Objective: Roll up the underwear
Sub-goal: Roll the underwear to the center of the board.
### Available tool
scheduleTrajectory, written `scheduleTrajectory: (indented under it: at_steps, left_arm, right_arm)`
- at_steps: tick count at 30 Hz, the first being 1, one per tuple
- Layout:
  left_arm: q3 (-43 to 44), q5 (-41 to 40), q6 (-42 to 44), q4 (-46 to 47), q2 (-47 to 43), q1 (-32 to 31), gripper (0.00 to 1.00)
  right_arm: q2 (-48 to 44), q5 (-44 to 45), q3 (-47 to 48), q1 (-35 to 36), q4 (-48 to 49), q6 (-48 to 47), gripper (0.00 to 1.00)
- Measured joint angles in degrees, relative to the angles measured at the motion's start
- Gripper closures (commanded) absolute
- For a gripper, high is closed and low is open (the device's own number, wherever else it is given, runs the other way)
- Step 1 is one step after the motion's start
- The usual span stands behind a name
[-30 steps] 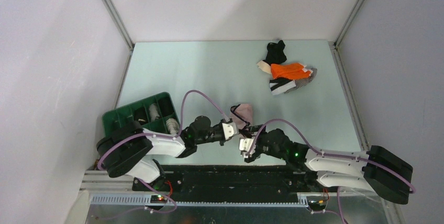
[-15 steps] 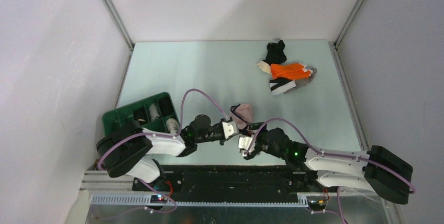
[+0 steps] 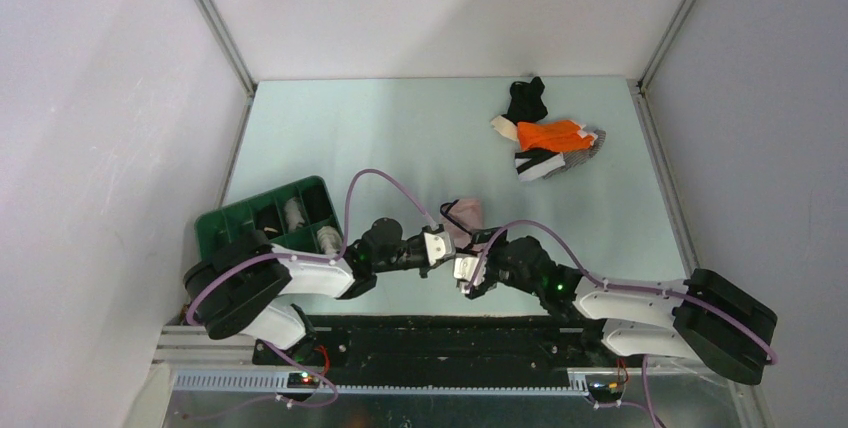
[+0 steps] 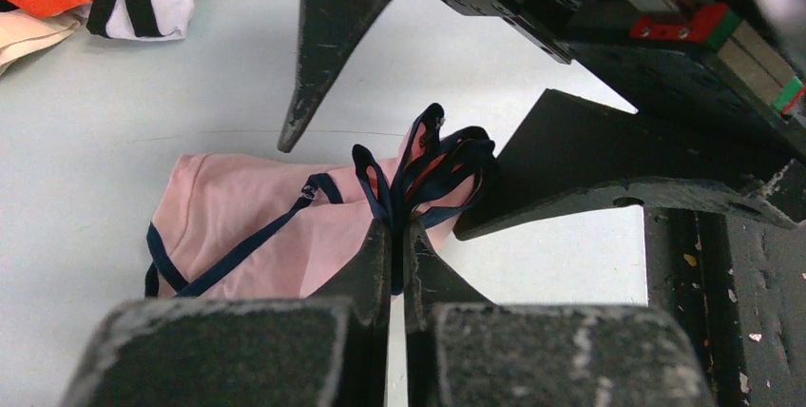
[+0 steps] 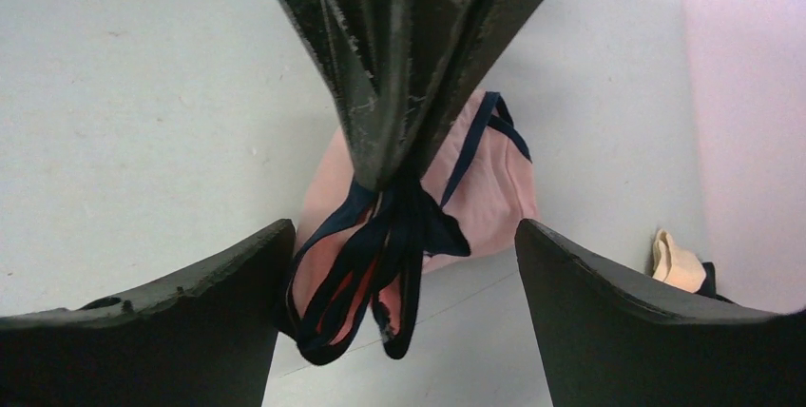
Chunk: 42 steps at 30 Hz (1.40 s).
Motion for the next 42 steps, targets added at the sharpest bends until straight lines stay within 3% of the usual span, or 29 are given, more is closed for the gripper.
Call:
scheduleTrajectory:
  at_steps: [4,10,18,29,30,33,35,42]
  left_arm:
    - [0.0,0.4,0.2,0.0,0.0,0.1,1.0]
    - [0.0,0.7,0.6,0.0,0.0,0.2,1.0]
    - [0.0,0.6,1.8,-0.5,0.0,0.4,1.0]
    - [0.0,0.6,2.8,-1.0,0.0,0.6,1.0]
    - [0.0,0.6,3.0,-1.2,0.0,0.7,1.0]
    - [0.0,0.6,3.3,-1.5,0.0,0.8,1.0]
    - [0.0,0.7,3.6,-1.9,0.0,0.9,1.0]
    - [1.6,2.4,3.4,-4.5,-0.1,1.8,1.0]
  right_arm:
    - [0.1,-0.4,0.6,-1.2,0.2,-0.6,0.12]
    - [2.7,-2.1,1.0,-3.5,1.5,-2.8,0.27]
    - [-0.3,-10.2,1.8,-6.4,-2.3,-3.5,0.55]
    - [-1.7,-15.2,2.7,-6.7,-6.5,-2.9,0.63]
    - [-1.1,-15.3,2.9,-6.8,-6.6,-2.9,0.66]
    - [0.3,-15.7,4.0,-7.2,-7.6,-2.5,0.91]
    - [0.8,-16.2,4.9,-7.8,-8.7,-2.3,1.0]
    - [1.4,-21.8,10.9,-11.6,-19.6,-0.5,1.0]
